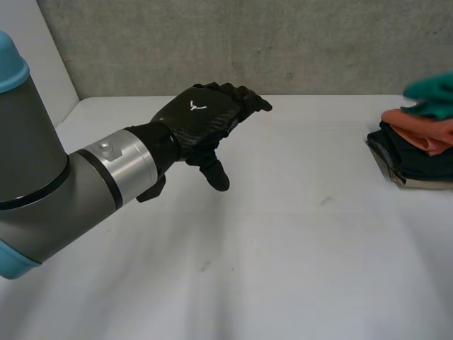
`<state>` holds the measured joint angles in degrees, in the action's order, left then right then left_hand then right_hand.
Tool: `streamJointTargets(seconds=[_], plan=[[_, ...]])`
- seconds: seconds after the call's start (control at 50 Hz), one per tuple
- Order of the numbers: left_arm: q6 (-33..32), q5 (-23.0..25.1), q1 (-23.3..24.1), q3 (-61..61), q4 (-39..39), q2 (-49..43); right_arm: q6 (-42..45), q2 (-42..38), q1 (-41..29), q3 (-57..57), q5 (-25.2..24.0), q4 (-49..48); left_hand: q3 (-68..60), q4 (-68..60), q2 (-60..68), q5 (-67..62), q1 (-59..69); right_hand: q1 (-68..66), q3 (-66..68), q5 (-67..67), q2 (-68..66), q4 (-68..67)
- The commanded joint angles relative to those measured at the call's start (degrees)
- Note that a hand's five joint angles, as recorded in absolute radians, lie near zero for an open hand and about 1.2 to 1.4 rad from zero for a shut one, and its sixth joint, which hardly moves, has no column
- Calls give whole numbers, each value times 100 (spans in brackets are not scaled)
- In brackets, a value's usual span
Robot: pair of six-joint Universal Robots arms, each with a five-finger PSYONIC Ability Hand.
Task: Fold the laundry.
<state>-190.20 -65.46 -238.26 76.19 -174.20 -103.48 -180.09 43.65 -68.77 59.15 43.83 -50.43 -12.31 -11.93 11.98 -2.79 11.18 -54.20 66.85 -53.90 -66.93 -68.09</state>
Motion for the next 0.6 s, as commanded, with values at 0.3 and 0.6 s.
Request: streamJointTargets(seconds=[0.3,0.6], plan=[[9,-2,96,1,0,-5,-17,-524,882,826,-1227,-380,-262,-300,295,-214,375,-2580,1315,-1610,-1307,-1191],[9,16,148,45,-9,161,97,715,1137,1345,-445,1332,-178,-216,211,-130,290,4420,-5685,5390,5693,5809]])
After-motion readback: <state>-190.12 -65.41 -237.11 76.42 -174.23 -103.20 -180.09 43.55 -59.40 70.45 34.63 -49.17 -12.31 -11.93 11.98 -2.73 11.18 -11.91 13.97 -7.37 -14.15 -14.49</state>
